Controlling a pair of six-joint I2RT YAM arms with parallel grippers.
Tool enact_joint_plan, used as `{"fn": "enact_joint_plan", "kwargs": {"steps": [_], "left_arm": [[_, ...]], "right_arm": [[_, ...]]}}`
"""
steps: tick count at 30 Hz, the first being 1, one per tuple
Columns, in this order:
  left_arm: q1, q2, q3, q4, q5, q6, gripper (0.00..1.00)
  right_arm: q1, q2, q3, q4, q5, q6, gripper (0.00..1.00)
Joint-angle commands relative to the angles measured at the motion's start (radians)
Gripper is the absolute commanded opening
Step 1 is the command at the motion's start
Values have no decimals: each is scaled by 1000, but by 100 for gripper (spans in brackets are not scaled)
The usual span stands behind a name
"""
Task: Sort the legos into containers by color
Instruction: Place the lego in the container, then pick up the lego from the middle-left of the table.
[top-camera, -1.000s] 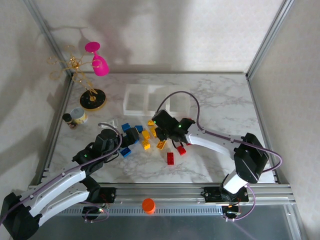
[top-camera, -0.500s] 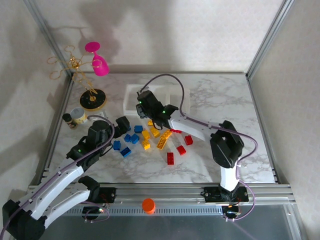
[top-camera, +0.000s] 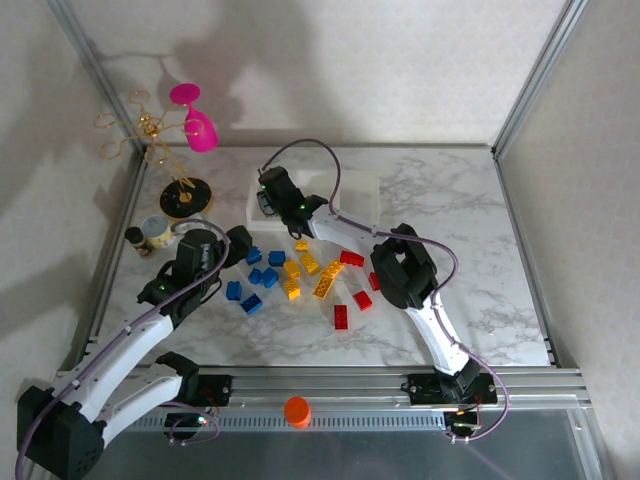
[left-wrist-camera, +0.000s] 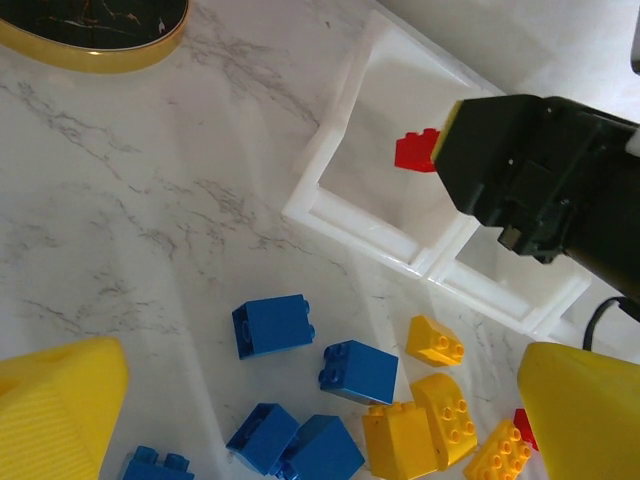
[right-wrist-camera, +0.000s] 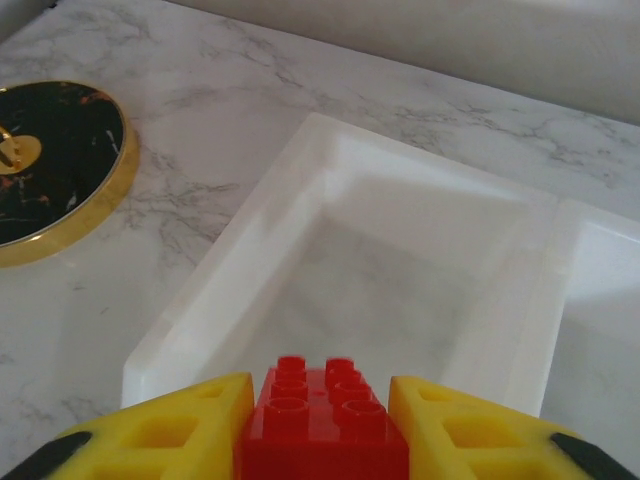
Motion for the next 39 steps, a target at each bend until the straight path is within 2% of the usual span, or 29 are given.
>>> {"fn": "enact_joint_plan", "kwargs": {"steps": [1,3,8,14,19,28,31,39], "left_arm": [[12,3,38,8,12,9,100],[11,2,38,8,11,7,100],[11,-3,50,-11,28,4,100],[4,-29,52,-42,121,7,100],[-57,-41,49,-80,163,-7,99],[-280,11,43,-109,174,-149,100],[-384,53,48,-115,142,-185,99],[-628,281,108,-109,62,-257,93]], "right_arm": [[-8,14,66,-35,35,-34,45],[-8,-1,68,-38,27,-35,52],[-8,-105,2,-39,-16,-9,60],[-9,-365,-310,22,-54,67,68],[-14,-559,-536,-22,-49,144,77],[-42,-844,-861,-162,-112,312,93],[-47,-911,-935,-235,-118,355,98],[-97,-1116,-1116,-376,-191,470,99]]}}
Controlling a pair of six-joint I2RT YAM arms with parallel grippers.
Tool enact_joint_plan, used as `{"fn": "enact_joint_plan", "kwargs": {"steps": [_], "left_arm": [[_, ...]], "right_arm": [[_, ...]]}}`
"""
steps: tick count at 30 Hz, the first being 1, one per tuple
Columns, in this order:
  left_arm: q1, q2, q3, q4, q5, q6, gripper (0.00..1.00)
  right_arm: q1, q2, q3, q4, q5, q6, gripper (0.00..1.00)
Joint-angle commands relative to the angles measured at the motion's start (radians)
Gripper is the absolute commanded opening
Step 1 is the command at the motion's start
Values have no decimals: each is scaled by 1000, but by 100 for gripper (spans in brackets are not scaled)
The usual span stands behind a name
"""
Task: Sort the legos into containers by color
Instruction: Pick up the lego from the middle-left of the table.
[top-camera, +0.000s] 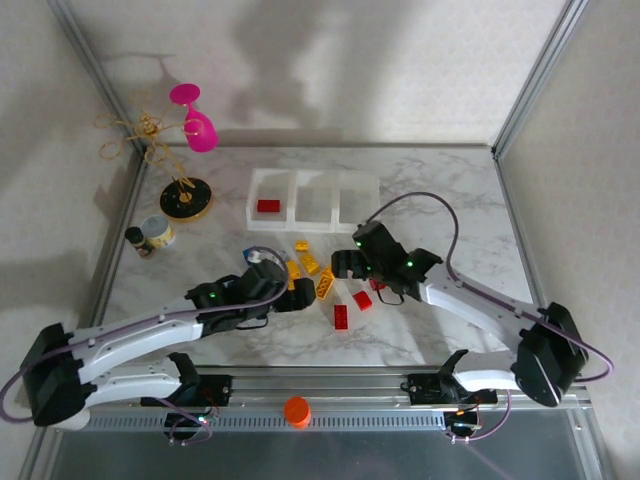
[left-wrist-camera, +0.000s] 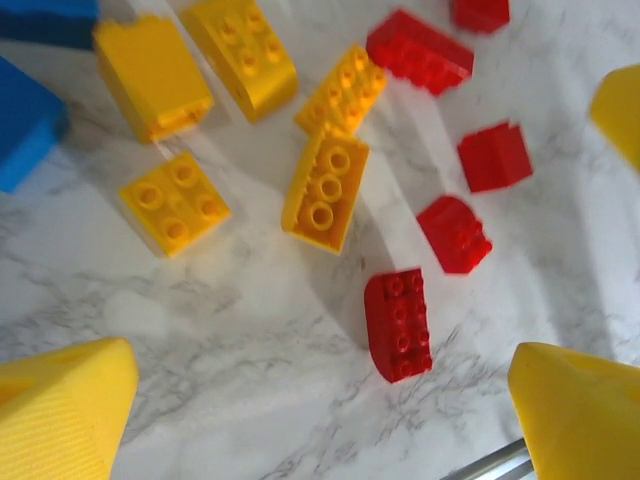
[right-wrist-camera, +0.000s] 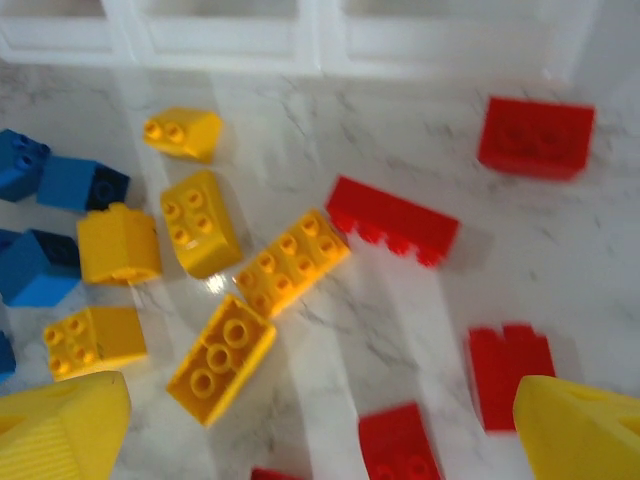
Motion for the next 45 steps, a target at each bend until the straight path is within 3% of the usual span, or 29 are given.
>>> {"fn": "enact_joint_plan", "kwargs": {"steps": [1,9,14,23,31,45], "left_arm": [[-69,89,46,7,-50,-55,92],[-200,383,209,7,-62,-23,83],[-217,557,293,-18,-81,-18,82],[-221,738,403,-42,-114,-6,80],[-228,784,382,-85,-174,-25,74],[-232,760,352,-72,-188,-33,45]], "right_arm": [[-42,-85,-71,-94,-57,86,99],[-169,-242,-201,-137,-139,125,98],[-217,-277,-241,-131,-165,116,99],[-275,-291,-275,-96,-213,89,99],[-295,-308,-283,-90,-225,72,99],[-307,-271,-294,-46,-252,63,99]]}}
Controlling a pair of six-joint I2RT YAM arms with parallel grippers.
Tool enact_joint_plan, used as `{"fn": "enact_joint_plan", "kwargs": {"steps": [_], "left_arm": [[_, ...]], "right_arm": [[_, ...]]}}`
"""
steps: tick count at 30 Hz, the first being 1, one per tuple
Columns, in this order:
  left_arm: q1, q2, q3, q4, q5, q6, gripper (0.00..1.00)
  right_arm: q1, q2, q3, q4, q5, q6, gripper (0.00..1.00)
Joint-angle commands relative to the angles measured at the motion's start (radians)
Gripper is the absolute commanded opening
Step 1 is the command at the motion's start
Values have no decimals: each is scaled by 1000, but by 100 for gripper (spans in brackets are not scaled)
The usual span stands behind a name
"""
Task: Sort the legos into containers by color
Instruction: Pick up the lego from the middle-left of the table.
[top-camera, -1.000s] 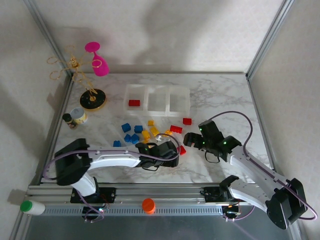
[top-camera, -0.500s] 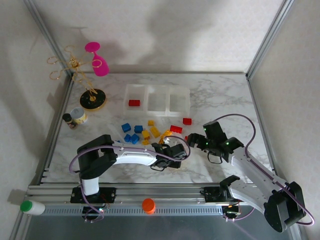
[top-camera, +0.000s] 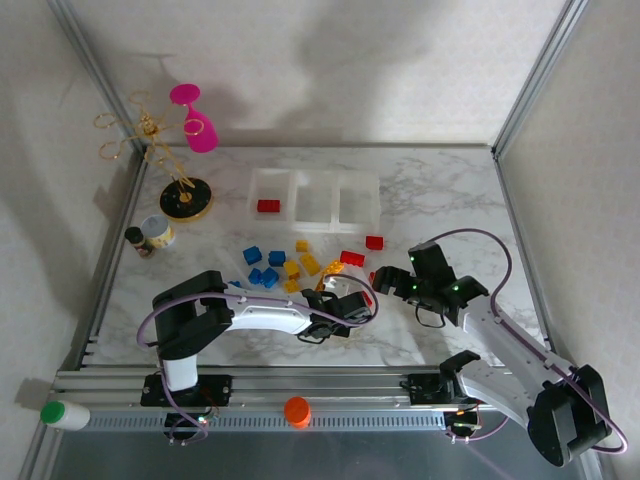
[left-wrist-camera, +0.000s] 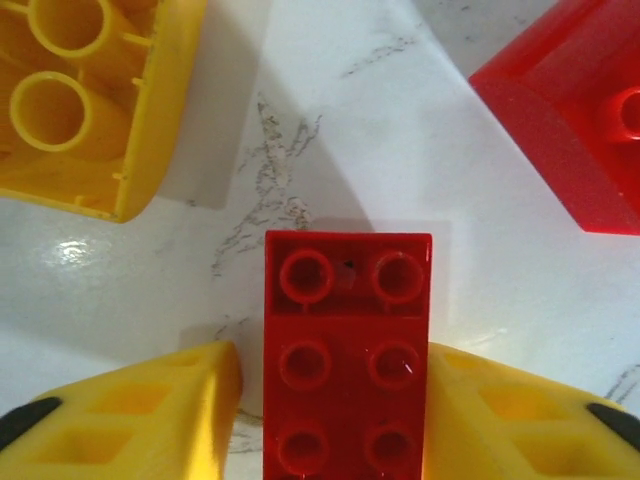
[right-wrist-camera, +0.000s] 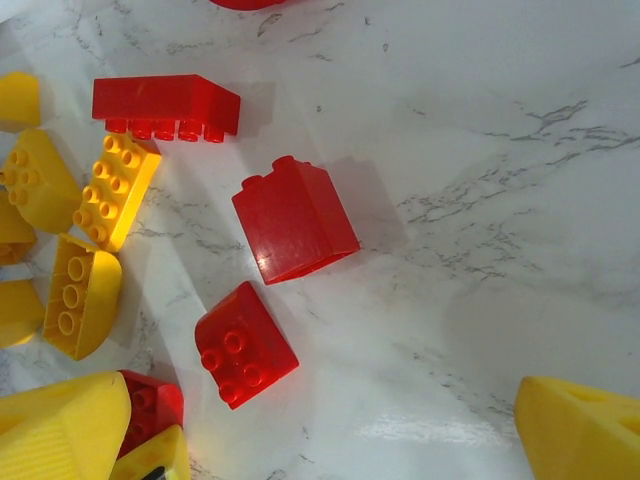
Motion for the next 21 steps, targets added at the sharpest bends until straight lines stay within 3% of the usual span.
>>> {"fn": "enact_joint_plan", "kwargs": {"steps": [1,9,15,21], "left_arm": [[3,32,-11,-15,-9,-9,43],[2,-31,-4,-46,-44,0,28],[17,-146,8,-94,-122,8,28],[116,-255,25,-150,-203,61,28]], "right_arm": [[-7,14,-3,17,-16,-13,99],[-6,14,15,25,-17,-31,99],[-7,1,46,69,-60,-62,99],[-5,16,57,199,-138,-76,99]]}}
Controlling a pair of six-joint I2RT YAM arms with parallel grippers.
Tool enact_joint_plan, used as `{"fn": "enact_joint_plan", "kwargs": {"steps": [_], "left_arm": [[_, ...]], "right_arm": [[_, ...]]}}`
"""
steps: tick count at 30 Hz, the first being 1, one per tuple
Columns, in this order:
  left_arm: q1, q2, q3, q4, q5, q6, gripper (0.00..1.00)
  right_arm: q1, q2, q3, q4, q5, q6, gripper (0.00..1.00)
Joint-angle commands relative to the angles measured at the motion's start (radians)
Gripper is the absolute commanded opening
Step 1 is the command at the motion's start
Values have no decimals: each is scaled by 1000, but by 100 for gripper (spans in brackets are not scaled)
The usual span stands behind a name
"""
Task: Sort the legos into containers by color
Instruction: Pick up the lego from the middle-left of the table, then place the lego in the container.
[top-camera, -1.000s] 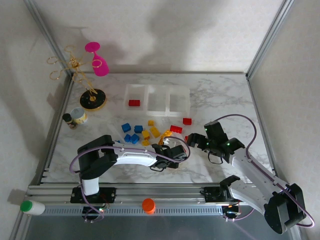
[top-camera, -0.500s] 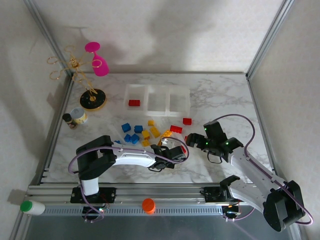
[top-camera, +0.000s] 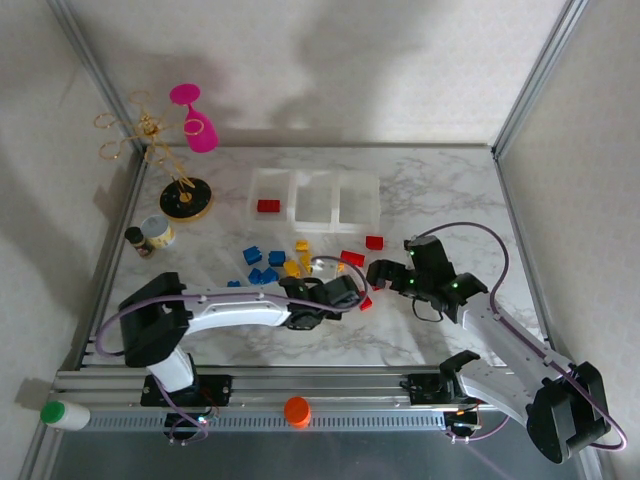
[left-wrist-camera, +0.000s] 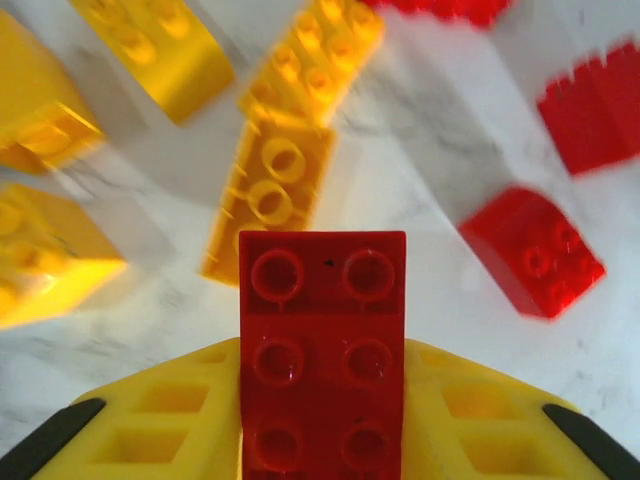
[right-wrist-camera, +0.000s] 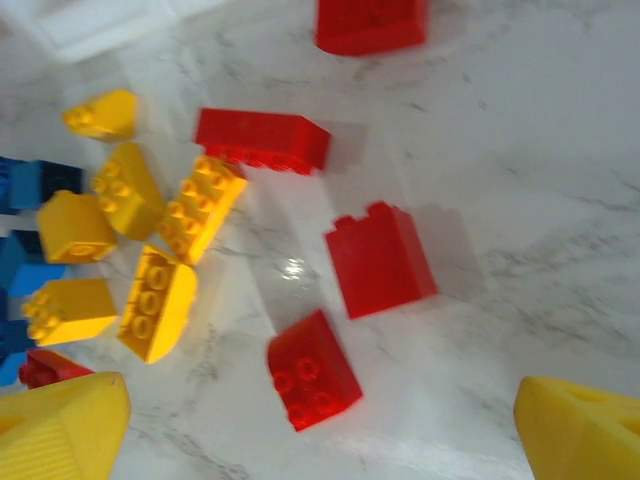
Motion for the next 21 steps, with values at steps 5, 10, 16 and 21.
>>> {"fn": "enact_joint_plan", "kwargs": {"steps": [5,10,16,21], "left_arm": [[192,-95,89,-60,-123,139,29],[349,-48,182,-48,-127,217,29],[502,83,289,18,-87,285,29],[601,247,407,69,-63,334,28]], "right_arm": [[1,93,59,202,-107,-8,99],[24,190,102,309,-136,11,99],[42,292,160,369,-146,26,99],[44,319,183,365,-129,15,99]]}}
